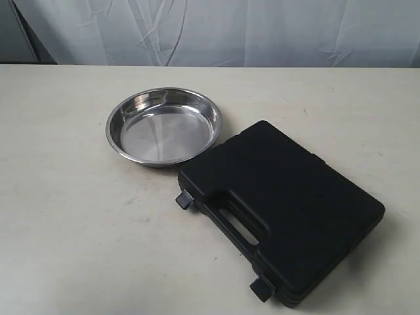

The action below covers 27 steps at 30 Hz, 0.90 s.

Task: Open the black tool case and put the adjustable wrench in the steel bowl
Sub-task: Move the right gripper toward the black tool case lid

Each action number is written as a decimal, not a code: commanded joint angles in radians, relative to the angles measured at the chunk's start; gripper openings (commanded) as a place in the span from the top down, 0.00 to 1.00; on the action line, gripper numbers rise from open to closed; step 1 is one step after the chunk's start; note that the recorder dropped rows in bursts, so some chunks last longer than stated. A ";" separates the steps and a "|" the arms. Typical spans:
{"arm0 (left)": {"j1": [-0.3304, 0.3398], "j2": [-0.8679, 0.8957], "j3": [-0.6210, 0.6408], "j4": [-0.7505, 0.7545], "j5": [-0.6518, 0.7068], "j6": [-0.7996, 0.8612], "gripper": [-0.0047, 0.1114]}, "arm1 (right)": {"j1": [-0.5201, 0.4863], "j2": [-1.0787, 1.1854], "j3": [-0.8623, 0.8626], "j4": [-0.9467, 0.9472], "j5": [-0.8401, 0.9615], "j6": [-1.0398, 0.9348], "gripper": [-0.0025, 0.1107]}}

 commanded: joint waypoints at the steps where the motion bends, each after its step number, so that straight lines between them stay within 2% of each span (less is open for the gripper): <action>1: -0.004 0.004 -0.002 -0.002 -0.007 -0.001 0.96 | -0.006 -0.006 0.002 0.001 -0.013 0.000 0.98; 10: -0.004 0.004 -0.002 -0.002 -0.007 -0.001 0.96 | -0.006 -0.006 0.002 0.003 -0.019 0.000 0.98; 12: -0.004 0.004 -0.002 -0.002 -0.007 -0.001 0.96 | -0.006 -0.006 0.002 0.053 -0.044 0.005 0.98; 19: -0.004 0.004 -0.002 -0.002 -0.007 -0.001 0.96 | -0.006 -0.006 0.002 0.667 -0.213 0.005 0.98; 22: -0.004 0.004 -0.002 -0.002 -0.007 -0.001 0.96 | -0.006 -0.006 0.002 0.874 -0.186 0.007 0.98; 24: -0.004 0.004 -0.002 -0.002 -0.007 -0.001 0.96 | -0.006 -0.006 -0.022 0.911 -0.112 0.003 0.98; 27: -0.004 0.004 -0.002 -0.002 -0.007 -0.001 0.96 | -0.006 -0.006 -0.154 0.737 -0.024 -0.141 0.98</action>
